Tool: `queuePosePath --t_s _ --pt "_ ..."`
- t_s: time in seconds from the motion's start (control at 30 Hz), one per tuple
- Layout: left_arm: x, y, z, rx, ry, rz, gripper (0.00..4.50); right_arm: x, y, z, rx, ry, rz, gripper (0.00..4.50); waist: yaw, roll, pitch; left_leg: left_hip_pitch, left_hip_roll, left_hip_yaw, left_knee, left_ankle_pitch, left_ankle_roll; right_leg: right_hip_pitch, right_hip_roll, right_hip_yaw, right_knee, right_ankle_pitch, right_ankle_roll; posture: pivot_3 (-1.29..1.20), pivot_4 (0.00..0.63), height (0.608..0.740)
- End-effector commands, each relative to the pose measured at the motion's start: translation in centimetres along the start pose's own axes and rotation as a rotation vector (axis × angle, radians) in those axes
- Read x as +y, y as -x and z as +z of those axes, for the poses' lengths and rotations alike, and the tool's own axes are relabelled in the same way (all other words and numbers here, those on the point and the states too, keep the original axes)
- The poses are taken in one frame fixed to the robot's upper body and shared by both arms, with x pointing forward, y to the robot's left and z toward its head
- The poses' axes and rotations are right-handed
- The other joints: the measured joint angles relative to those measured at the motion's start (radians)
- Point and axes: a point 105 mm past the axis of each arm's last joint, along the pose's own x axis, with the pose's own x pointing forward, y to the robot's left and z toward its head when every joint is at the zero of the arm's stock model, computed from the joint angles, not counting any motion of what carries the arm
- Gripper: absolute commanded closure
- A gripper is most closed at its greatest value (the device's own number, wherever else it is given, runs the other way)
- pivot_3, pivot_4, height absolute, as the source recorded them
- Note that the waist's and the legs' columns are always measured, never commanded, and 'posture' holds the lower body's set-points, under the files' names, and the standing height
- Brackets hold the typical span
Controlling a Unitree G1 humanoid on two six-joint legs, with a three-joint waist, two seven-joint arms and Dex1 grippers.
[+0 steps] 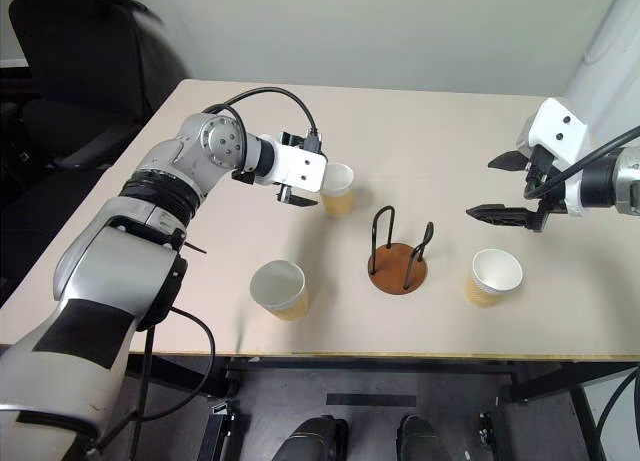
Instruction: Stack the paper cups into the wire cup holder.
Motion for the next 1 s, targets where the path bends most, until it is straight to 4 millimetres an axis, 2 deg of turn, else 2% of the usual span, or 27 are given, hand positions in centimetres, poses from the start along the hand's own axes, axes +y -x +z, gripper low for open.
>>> queuePosePath --t_s 0.03,0.43,0.57,0.73,0.87,1.0 --pt "1.2 0.4 0.5 0.001 -0.024 0.037 0.17 -0.6 1.0 1.0 -0.011 0.045 -0.046 0.04 0.0 0.0 0.0 0.0 -0.001 0.002 0.0 0.0 0.0 0.0 0.001 -0.001 0.0 0.0 0.0 0.0 0.15 0.74" --pt "-0.7 -2.2 0.1 0.045 0.008 0.034 0.17 -0.5 0.9 0.9 -0.011 0.046 -0.049 0.04 0.003 0.0 0.0 -0.001 -0.001 0.002 0.008 0.0 0.001 0.002 -0.001 0.0 0.001 0.002 0.003 0.0 0.15 0.74" --pt "-1.3 -3.2 -0.1 0.072 0.015 0.057 1.1 -0.5 0.7 0.9 -0.011 0.048 -0.047 0.0 0.004 0.0 0.0 -0.001 0.0 0.002 0.012 0.0 0.001 0.002 -0.002 0.0 0.002 0.003 0.005 0.0 0.15 0.74" --pt "-1.4 -4.1 0.1 0.085 0.044 0.099 3.0 -0.4 0.6 0.9 -0.014 0.049 -0.048 0.0 0.005 0.0 0.0 -0.001 -0.002 0.003 0.014 0.0 0.002 0.003 -0.001 -0.001 0.002 0.004 0.006 0.0 0.15 0.74" --pt "-0.4 -3.8 0.8 0.064 0.008 0.12 4.45 -0.2 0.8 0.7 -0.008 0.043 -0.05 0.0 0.005 0.0 0.0 -0.001 -0.001 0.003 0.014 0.0 0.002 0.004 -0.001 0.0 0.002 0.004 0.006 0.0 0.15 0.74" --pt "0.7 -2.9 1.1 0.06 -0.033 0.128 4.48 -0.2 0.8 0.5 -0.001 0.039 -0.049 0.0 0.007 0.0 0.0 -0.001 -0.002 0.004 0.014 0.0 0.002 0.004 0.0 0.0 0.002 0.004 0.007 0.0 0.15 0.74"
